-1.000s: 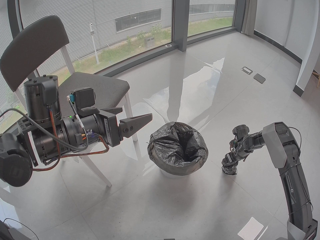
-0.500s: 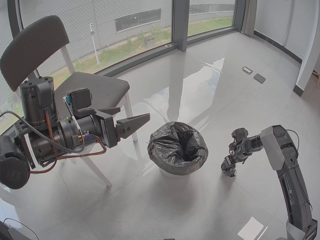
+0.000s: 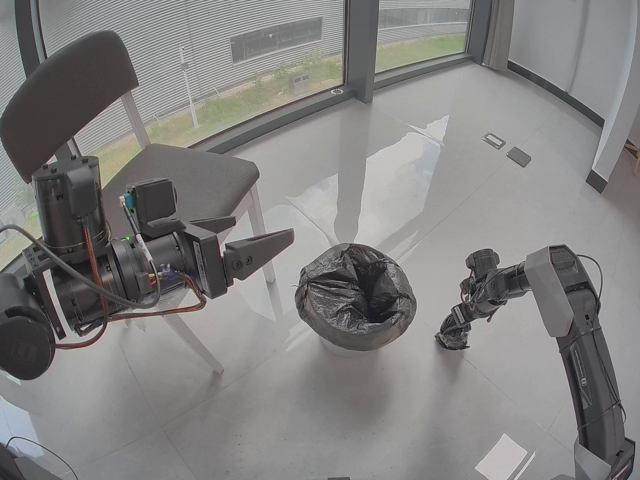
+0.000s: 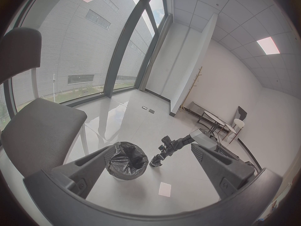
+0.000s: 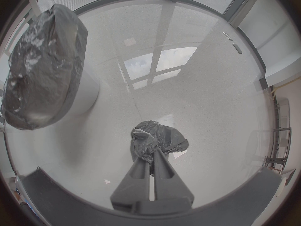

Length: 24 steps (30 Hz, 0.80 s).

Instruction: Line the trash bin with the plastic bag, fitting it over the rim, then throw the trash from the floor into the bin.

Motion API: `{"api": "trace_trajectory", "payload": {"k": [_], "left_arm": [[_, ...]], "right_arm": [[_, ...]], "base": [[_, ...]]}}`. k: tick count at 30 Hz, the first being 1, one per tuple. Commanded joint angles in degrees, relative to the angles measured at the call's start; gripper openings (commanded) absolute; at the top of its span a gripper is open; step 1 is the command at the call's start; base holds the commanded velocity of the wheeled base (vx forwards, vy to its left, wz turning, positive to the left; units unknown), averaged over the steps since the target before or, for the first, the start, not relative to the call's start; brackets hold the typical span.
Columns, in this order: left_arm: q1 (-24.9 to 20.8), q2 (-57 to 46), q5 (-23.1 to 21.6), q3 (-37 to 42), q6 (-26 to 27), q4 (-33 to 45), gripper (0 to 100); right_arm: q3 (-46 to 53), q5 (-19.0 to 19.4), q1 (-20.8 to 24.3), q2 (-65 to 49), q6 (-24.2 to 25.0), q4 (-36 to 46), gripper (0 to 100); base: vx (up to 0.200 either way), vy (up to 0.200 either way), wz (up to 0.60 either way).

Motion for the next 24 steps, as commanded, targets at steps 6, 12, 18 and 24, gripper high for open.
{"api": "trace_trajectory", "payload": {"k": [6, 12, 18, 24], "left_arm": [[1.3, -1.0, -1.5, 1.3, -0.1, -0.5, 100], [1.9, -1.2, -2.5, 2.4, -0.3, -1.3, 100], [1.9, -0.5, -3.2, 2.0, -1.9, -1.6, 100], [1.9, 1.7, -3.9, 0.9, -2.1, -1.8, 100]], "right_arm": [[0.0, -0.3, 0.2, -12.4, -3.1, -0.5, 0], [0.0, -0.3, 0.8, -18.3, -5.2, -4.3, 0], [0.0, -0.1, 3.4, -23.2, -7.3, -7.2, 0], [0.0, 1.2, 9.0, -25.6, -7.3, -7.5, 0]], "base": [[0.000, 0.000, 0.00], [0.000, 0.000, 0.00], [0.000, 0.000, 0.00], [0.000, 0.000, 0.00]]}}
